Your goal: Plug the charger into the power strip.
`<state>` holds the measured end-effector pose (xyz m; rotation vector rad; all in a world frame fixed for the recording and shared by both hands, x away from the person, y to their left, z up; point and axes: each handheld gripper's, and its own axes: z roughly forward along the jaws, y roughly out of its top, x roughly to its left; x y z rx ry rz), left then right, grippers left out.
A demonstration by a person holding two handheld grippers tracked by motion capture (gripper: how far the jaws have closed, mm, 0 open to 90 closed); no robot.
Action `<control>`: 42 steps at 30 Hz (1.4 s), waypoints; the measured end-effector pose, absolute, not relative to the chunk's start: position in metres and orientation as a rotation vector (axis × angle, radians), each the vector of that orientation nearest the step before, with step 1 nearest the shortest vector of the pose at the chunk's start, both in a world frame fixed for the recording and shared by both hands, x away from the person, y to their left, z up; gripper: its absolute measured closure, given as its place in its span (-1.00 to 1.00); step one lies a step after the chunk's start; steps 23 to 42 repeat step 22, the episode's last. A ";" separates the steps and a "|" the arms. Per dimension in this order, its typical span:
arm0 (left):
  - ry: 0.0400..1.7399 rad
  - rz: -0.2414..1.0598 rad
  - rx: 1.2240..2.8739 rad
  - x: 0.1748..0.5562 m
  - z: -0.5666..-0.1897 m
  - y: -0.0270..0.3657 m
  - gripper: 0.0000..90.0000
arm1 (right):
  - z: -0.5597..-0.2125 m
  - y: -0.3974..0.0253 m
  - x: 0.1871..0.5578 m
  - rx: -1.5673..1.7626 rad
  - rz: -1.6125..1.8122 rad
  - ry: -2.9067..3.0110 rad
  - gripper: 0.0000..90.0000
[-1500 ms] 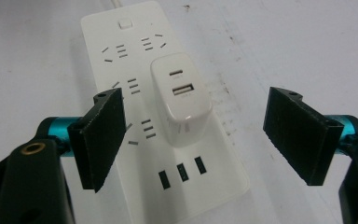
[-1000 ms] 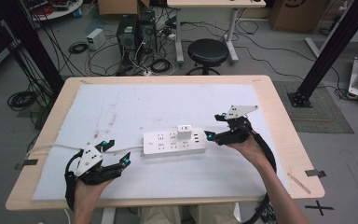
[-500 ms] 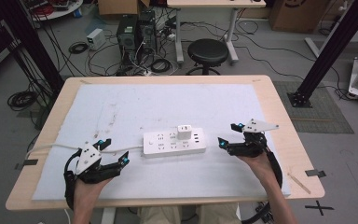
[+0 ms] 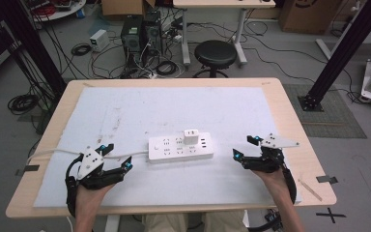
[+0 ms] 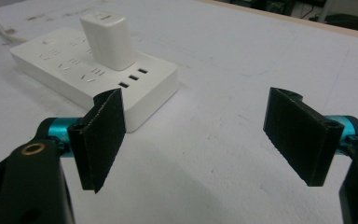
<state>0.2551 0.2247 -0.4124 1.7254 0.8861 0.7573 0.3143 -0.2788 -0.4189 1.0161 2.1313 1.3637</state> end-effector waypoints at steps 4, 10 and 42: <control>0.883 0.754 1.730 0.256 -0.413 0.224 -0.46 | -0.419 -0.281 0.313 1.024 1.372 2.121 -0.52; 0.887 0.754 1.727 0.257 -0.413 0.224 -0.46 | -0.423 -0.283 0.312 1.036 1.380 2.106 -0.52; 0.907 0.756 1.725 0.258 -0.415 0.230 -0.46 | -0.426 -0.282 0.312 1.051 1.379 2.090 -0.52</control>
